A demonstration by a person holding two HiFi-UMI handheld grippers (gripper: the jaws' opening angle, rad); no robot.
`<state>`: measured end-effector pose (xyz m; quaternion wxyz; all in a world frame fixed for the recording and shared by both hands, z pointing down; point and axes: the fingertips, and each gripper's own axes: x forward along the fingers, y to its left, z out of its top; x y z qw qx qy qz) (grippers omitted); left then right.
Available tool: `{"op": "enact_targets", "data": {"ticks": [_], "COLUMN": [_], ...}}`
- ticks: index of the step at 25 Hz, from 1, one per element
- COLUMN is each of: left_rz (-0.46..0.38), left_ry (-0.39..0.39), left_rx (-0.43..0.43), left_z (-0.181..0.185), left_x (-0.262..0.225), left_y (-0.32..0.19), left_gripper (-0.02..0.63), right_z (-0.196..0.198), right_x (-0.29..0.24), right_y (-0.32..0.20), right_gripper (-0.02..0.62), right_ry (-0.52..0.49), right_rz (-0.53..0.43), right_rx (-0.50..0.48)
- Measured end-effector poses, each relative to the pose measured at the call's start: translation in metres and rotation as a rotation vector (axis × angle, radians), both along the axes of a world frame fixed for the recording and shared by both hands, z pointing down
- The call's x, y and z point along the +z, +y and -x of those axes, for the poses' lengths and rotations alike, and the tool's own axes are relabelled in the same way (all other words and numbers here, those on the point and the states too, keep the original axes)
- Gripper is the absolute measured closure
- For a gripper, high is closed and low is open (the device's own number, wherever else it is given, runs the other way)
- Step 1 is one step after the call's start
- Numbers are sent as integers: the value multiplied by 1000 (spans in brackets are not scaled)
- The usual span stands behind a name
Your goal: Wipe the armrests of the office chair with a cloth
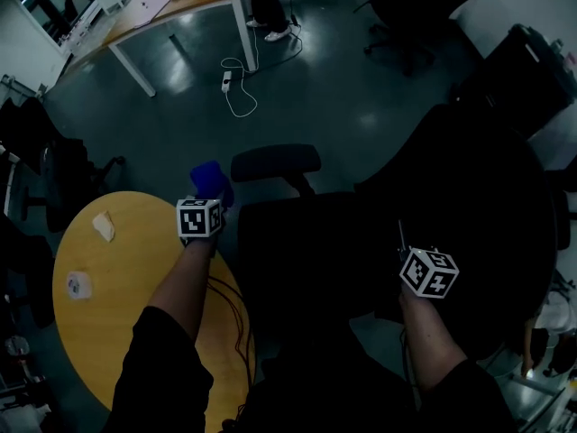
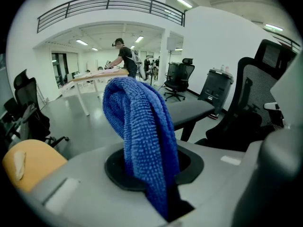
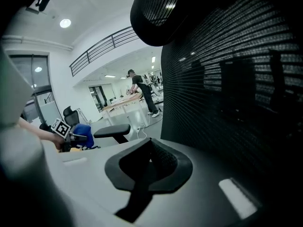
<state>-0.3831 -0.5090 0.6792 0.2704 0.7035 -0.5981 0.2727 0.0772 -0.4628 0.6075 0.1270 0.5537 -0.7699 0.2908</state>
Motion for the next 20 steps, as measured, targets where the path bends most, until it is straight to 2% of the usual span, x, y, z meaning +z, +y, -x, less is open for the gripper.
{"op": "enact_targets", "data": {"ticks": [4, 8, 12, 17, 20], "left_rz": [-25, -67, -111, -167, -198], "left_ry": [-13, 9, 46, 19, 39], "left_rx": [-10, 25, 64, 195, 196], "left_z": [21, 10, -23, -87, -120], "left_x": [-11, -24, -49, -86, -105], "left_y": [8, 13, 27, 54, 77], "left_gripper": [500, 500, 500, 500, 500], "right_z": [1, 6, 12, 17, 23], "right_x": [-6, -19, -31, -31, -32], "right_y": [15, 31, 45, 70, 82], "right_gripper": [591, 591, 591, 591, 591], "right_ry": [30, 58, 76, 90, 74], "right_rz": [10, 0, -14, -7, -17], "right_rx": [14, -5, -52, -148, -219]}}
